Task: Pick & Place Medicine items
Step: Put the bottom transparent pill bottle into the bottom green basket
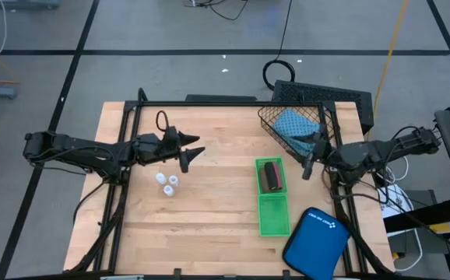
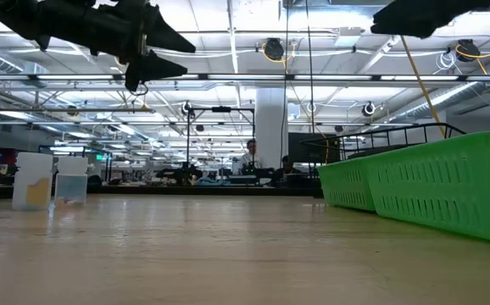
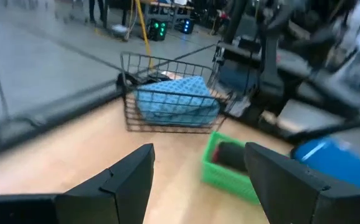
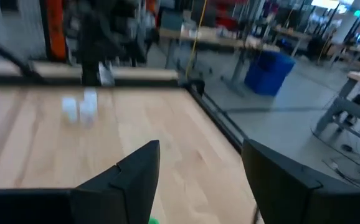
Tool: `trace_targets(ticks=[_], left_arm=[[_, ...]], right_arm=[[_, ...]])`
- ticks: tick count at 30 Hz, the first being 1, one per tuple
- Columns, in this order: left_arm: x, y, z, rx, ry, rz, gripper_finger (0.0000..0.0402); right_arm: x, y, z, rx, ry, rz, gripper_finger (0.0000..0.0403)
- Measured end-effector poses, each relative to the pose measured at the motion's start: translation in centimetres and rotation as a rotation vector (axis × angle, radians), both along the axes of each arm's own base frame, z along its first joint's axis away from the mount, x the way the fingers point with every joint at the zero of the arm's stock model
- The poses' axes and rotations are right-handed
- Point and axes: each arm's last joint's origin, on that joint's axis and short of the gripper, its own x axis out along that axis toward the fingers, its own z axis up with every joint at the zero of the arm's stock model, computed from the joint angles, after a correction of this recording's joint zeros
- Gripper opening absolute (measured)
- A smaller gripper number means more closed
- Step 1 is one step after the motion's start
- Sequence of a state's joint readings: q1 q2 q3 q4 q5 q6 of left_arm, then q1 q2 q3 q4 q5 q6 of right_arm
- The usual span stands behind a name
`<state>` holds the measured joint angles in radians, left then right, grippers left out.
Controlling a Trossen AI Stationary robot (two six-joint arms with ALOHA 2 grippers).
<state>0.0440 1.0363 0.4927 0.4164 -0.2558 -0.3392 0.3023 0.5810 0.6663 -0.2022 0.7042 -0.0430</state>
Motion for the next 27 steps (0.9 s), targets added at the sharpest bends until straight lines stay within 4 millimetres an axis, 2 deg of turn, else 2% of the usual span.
trace_targets(ticks=[6,9,13,16,20,24,27], left_arm=[[0.3,0.1,-0.5,-0.043,0.014,0.032,0.0255],[0.3,0.0,-0.8,-0.118,0.083,0.015,0.0255],[0.1,-0.6,0.8,-0.256,0.325,0.012,0.0255],[-0.5,-1.4,2.7,-0.319,0.51,0.063,0.0255],[-2.0,-2.6,1.9,-0.383,0.761,0.149,0.0255],[-3.9,-3.2,1.1,-0.486,0.872,0.315,0.0255],[-5.6,-4.2,1.3,-0.407,0.844,0.453,0.0255]], right_arm=[[-1.6,-0.5,-3.0,0.002,-0.149,0.005,0.0221],[-2.4,-0.8,-3.1,0.003,-0.202,0.006,0.022],[-3.6,-1.0,-2.5,0.024,-0.28,0.046,0.0216],[-4.2,-1.1,-2.2,0.011,-0.309,0.087,0.0216],[-4.6,-1.2,-2.0,-0.002,-0.332,0.119,0.022],[-4.7,-1.1,-1.7,-0.024,-0.351,0.132,0.0221],[-4.7,-1.1,-1.6,-0.018,-0.361,0.132,0.0218]])
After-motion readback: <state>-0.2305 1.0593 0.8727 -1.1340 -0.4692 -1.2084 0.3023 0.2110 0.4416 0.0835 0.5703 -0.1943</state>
